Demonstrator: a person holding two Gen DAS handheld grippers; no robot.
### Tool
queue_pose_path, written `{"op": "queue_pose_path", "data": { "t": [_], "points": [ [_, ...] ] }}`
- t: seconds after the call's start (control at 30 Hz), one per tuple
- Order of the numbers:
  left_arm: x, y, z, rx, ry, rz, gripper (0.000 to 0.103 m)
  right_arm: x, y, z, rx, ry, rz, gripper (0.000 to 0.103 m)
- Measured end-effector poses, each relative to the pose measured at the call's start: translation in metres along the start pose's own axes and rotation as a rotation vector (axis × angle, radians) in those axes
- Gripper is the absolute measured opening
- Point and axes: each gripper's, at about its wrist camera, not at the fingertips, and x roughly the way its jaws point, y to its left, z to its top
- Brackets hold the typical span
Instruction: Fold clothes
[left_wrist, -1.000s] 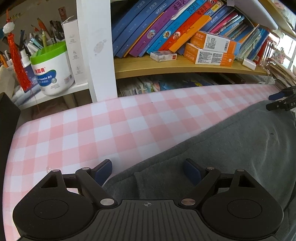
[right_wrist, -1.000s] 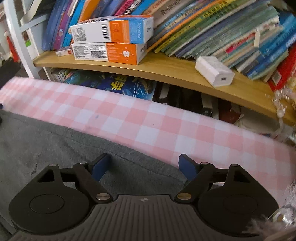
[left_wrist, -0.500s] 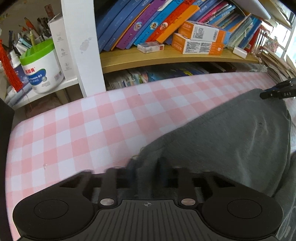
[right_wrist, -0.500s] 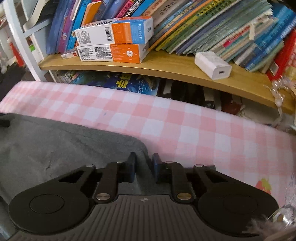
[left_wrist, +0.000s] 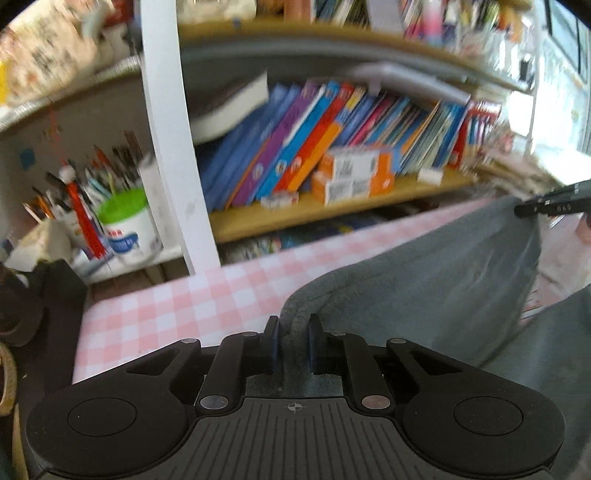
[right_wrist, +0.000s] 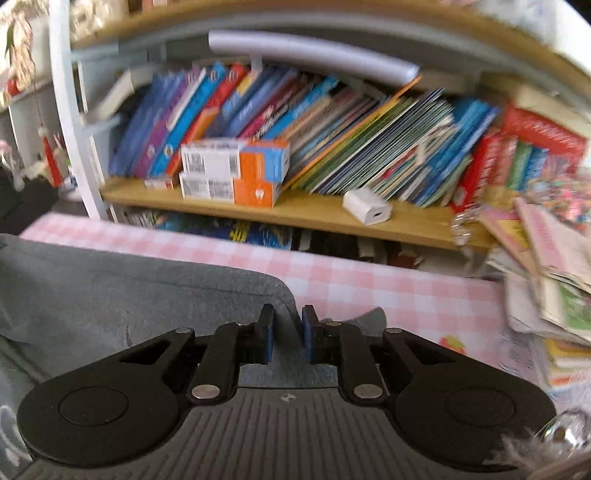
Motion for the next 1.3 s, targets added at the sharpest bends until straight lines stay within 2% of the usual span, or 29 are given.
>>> {"op": "queue_pose_path", "data": {
  "t": [0.17,0.3,0.47,0.57,0.7,0.77,0.83,0.87,0.93,0.97,1.13,1.17,1.23,1.27,1.3],
  "points": [
    [-0.057,-0.026,-0.021,-0.005,-0.085,-0.007,0.013,-0.072,0.017,-0.036,0.020,-0.123,-0.063,0.014],
    [-0.093,-0.045,-0.050,-0.046,-0.099,-0.034,0.013,-0.117,0.034,-0.080,0.021,-0.152,-0.118,0.014],
    [-0.111,-0.066,-0.092,-0.072,-0.008,-0.080,0.014,-0.143,0.049,-0.138,0.082,-0.067,-0.160,0.018],
    [-0.109,-0.071,-0.113,-0.082,0.074,-0.101,0.019,-0.145,0.054,-0.167,0.149,0.008,-0.190,0.019],
    [-0.103,-0.068,-0.135,-0.132,0.163,-0.136,0.024,-0.148,0.058,-0.195,0.253,0.059,-0.231,0.020],
    [-0.105,-0.065,-0.140,-0.164,0.179,-0.132,0.028,-0.152,0.055,-0.203,0.322,0.069,-0.243,0.023],
    [-0.110,-0.061,-0.144,-0.195,0.184,-0.131,0.035,-0.160,0.049,-0.210,0.399,0.066,-0.247,0.031],
    [-0.112,-0.058,-0.145,-0.212,0.179,-0.133,0.036,-0.164,0.045,-0.212,0.440,0.066,-0.244,0.038],
    [-0.118,-0.054,-0.148,-0.253,0.172,-0.132,0.049,-0.170,0.037,-0.214,0.532,0.055,-0.214,0.046],
    [-0.120,-0.051,-0.149,-0.282,0.167,-0.128,0.051,-0.172,0.033,-0.214,0.579,0.044,-0.190,0.049],
    [-0.129,-0.032,-0.159,-0.470,0.133,-0.133,0.054,-0.165,0.003,-0.212,0.918,-0.026,-0.067,0.052],
    [-0.130,-0.028,-0.161,-0.509,0.126,-0.135,0.054,-0.159,-0.002,-0.212,0.978,-0.016,-0.060,0.052],
    [-0.133,-0.025,-0.164,-0.548,0.116,-0.133,0.054,-0.146,-0.013,-0.210,1.083,0.024,-0.065,0.042],
    [-0.135,-0.024,-0.165,-0.558,0.112,-0.131,0.054,-0.139,-0.017,-0.210,1.116,0.051,-0.069,0.024],
    [-0.136,-0.023,-0.165,-0.569,0.108,-0.128,0.054,-0.132,-0.021,-0.207,1.142,0.075,-0.071,0.015]
  ]
}}
